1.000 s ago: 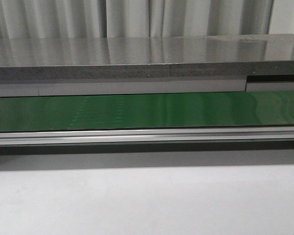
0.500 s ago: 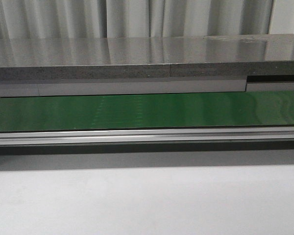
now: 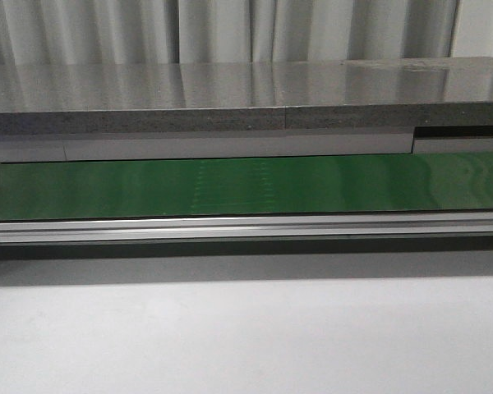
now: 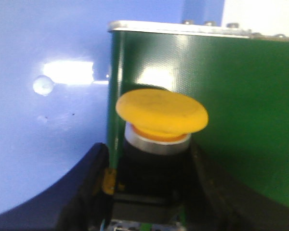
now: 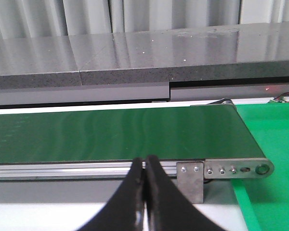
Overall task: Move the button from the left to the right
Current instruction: 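Place the button on the conveyor belt and open the left gripper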
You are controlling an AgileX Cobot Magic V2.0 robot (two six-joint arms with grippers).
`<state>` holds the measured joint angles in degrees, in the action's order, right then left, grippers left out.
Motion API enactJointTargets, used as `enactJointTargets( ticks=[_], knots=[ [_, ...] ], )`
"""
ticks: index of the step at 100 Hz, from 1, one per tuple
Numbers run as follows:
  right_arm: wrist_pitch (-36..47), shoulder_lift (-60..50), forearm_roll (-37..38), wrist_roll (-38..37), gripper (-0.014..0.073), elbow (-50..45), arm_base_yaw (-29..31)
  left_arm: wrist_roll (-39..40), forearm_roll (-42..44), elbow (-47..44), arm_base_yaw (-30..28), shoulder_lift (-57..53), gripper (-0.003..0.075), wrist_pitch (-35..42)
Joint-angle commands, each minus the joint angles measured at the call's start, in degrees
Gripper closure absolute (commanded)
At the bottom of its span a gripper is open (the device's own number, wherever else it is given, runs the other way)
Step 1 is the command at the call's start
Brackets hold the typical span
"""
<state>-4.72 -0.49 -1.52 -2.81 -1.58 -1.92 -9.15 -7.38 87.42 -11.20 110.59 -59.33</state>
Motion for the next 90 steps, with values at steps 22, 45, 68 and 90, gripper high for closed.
enactJointTargets(
  ticks=[22, 45, 68, 90],
  knots=[
    [4.72, -1.17, 0.28, 0.14, 0.0683, 0.98, 0.06, -0.17, -0.84, 1.28, 1.91, -3.23, 0.0429, -2.25],
    [4.72, -1.17, 0.28, 0.14, 0.0683, 0.98, 0.06, -0.17, -0.84, 1.28, 1.91, -3.23, 0.0122, -3.83],
    [4.72, -1.17, 0.28, 0.14, 0.0683, 0.98, 0.06, -0.17, -2.17, 1.28, 1.94, -5.80, 0.0120, -3.92],
    [4.72, -1.17, 0.28, 0.14, 0.0683, 0.98, 0.06, -1.22, -4.13, 1.19, 2.77, -12.39, 0.0120, 0.14]
  ],
)
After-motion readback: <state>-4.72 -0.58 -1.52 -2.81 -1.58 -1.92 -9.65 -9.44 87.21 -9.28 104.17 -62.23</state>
